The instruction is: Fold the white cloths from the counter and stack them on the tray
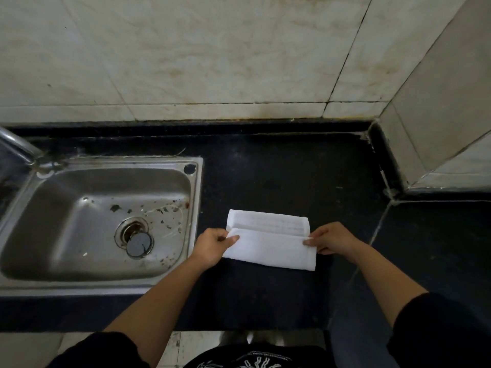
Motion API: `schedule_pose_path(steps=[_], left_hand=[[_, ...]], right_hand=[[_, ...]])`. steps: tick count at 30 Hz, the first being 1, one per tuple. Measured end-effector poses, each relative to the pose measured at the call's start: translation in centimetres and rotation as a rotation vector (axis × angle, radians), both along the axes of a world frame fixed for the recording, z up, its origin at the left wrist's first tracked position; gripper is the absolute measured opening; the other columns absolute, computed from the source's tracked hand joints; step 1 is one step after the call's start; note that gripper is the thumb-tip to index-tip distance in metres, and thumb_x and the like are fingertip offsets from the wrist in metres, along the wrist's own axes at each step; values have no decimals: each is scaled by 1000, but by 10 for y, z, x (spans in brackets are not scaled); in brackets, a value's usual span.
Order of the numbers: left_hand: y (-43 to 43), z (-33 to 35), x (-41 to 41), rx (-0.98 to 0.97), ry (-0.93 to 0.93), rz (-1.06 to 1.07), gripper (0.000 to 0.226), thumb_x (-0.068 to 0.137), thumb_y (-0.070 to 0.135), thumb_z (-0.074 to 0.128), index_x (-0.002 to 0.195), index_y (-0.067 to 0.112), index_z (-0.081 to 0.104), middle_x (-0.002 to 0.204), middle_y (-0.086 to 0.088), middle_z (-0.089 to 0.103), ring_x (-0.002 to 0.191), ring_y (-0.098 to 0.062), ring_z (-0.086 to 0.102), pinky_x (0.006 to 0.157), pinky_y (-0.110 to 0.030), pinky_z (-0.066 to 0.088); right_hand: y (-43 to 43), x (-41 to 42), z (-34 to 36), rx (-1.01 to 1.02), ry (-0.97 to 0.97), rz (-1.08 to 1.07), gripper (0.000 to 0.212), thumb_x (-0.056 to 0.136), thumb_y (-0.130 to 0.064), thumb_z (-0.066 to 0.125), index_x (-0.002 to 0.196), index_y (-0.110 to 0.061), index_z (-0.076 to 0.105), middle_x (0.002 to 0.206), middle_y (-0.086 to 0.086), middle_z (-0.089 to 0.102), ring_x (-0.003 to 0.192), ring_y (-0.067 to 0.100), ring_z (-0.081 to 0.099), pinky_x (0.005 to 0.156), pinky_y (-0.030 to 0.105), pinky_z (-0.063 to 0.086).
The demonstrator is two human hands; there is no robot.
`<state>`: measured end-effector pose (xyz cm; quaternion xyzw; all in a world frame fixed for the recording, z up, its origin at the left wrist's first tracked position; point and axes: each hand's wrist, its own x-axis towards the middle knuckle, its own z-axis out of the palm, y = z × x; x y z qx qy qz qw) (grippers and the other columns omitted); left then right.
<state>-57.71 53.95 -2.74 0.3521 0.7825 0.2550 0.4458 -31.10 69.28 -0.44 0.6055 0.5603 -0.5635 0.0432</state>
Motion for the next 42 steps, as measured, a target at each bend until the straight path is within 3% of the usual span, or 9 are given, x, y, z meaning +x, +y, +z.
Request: schedule_pose_path(steps=[7, 13, 18, 22, 27, 32, 35, 39, 42], left_hand=[[22, -13, -2, 11, 36, 66, 42, 89, 38, 64, 82, -3, 66, 86, -20, 68, 80, -30, 65, 74, -40, 52], [35, -18, -9, 31, 91, 100, 30, 89, 35, 65, 76, 8, 68, 76, -11, 68, 74, -26, 65, 72, -38, 52], [44, -20, -13, 17, 128, 104, 30, 89, 36, 65, 77, 8, 69, 75, -14, 68, 69, -22, 62, 64, -31, 46], [51, -21, -13, -17, 211, 110, 33, 89, 40, 64, 76, 9, 67, 71, -10, 66, 67, -21, 60, 60, -30, 44], [57, -18, -12, -75, 324, 81, 29, 89, 45, 61, 79, 17, 61, 72, -2, 62, 70, -18, 59, 64, -31, 47], [49, -12, -12, -136, 424, 61, 35, 91, 51, 53, 94, 16, 52, 72, 2, 56, 70, -17, 55, 63, -31, 45], [34, -6, -10, -115, 449, 42, 43, 89, 59, 52, 90, 16, 52, 70, 1, 58, 67, -15, 56, 60, -30, 43], [12, -4, -2, -168, 380, 27, 48, 83, 64, 56, 80, 17, 56, 71, 0, 63, 67, -16, 61, 65, -32, 50], [6, -4, 5, -197, 160, 138, 43, 83, 55, 63, 82, 13, 58, 69, -5, 69, 56, -22, 68, 58, -32, 56]], right_hand=[[10, -5, -11, 36, 97, -147, 4, 87, -10, 68, 91, -9, 70, 90, 9, 68, 79, 18, 63, 67, 27, 51], [16, -18, -17, 118, 143, -253, 11, 88, -7, 68, 96, 0, 68, 85, 9, 66, 73, 16, 62, 60, 23, 50], [19, -25, -32, 199, 29, -274, 10, 84, -16, 73, 79, -9, 67, 87, 11, 67, 80, 23, 63, 80, 43, 58], [18, -30, -34, 260, -49, -253, 11, 86, -19, 71, 78, -15, 64, 85, 5, 65, 84, 23, 62, 87, 43, 55], [12, -37, -32, 351, -135, -183, 19, 90, -19, 65, 103, -5, 67, 96, 10, 66, 91, 22, 60, 81, 29, 46], [6, -38, -29, 452, -218, -198, 18, 88, -23, 67, 98, -13, 56, 97, 8, 62, 87, 22, 61, 69, 29, 43], [-1, -26, -19, 428, -206, -230, 21, 85, -26, 70, 92, -12, 56, 90, 7, 62, 84, 22, 61, 64, 29, 44], [-20, -6, -16, 231, -258, -172, 39, 77, -47, 74, 83, -11, 59, 82, 3, 63, 74, 17, 60, 55, 28, 43], [-33, 0, -17, 154, -197, -233, 41, 75, -47, 77, 84, -10, 62, 80, 7, 68, 66, 21, 67, 56, 31, 53]])
